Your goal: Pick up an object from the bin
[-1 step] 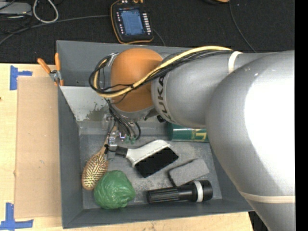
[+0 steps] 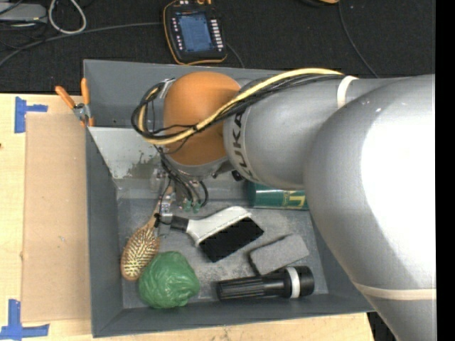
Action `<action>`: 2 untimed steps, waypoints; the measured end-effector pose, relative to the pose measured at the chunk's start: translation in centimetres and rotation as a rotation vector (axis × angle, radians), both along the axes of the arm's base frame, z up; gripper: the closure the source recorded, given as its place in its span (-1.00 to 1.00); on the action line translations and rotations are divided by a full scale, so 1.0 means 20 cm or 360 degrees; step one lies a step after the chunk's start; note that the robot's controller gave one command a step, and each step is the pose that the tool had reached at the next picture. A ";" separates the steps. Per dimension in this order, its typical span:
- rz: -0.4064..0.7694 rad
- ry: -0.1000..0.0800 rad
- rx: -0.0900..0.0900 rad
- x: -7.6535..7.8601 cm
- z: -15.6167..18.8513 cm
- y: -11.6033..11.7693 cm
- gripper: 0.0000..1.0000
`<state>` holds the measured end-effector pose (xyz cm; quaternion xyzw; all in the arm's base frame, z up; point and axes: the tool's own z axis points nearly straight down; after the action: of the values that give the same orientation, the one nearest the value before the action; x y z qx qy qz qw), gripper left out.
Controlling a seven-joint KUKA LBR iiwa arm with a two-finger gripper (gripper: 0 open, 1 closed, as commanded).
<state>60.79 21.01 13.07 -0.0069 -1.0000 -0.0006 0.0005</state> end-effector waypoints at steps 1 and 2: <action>0.0066 -0.0004 0.0002 -0.26 -0.27 -0.01 -1.00; 0.0000 -0.0012 0.0003 -0.58 -0.31 -0.02 -1.00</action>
Offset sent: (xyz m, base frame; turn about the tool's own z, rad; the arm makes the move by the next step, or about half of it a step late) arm -0.1161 -0.0037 -0.0607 0.0001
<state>49.12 20.67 6.97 -0.0069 -1.0000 -0.0016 -0.0033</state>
